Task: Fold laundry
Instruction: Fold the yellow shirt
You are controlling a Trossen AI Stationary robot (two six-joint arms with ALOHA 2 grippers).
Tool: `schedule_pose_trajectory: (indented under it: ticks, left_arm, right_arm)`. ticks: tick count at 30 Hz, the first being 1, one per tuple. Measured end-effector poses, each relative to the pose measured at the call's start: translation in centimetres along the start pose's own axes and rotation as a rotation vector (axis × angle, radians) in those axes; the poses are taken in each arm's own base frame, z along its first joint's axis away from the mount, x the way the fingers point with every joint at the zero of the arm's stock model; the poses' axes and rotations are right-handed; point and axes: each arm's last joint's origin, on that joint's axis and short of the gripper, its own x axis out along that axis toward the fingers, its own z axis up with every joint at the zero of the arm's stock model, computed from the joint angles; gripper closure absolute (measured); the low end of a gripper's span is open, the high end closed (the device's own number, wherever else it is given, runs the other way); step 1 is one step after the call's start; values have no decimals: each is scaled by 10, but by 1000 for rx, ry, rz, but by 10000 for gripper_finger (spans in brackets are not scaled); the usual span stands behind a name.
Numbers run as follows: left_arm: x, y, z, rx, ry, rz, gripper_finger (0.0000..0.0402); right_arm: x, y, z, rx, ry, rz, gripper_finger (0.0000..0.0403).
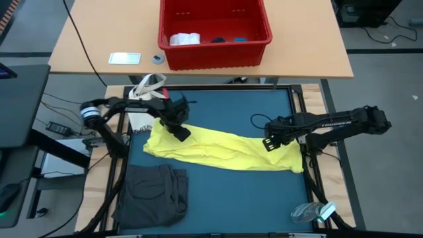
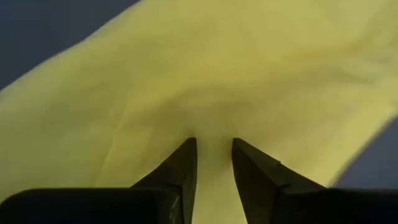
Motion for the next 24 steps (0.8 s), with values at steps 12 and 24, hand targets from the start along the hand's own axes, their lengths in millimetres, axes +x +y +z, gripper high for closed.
schedule_pose_trajectory:
  ticks: [12, 24]
  left_arm:
    - [18, 6, 54, 44, -129, -5, 300]
    - [-57, 107, 108, -134, -339, 254, 320]
  right_arm:
    - [41, -11, -16, 25, 91, -25, 239]
    - [76, 13, -21, -23, 195, 122, 263]
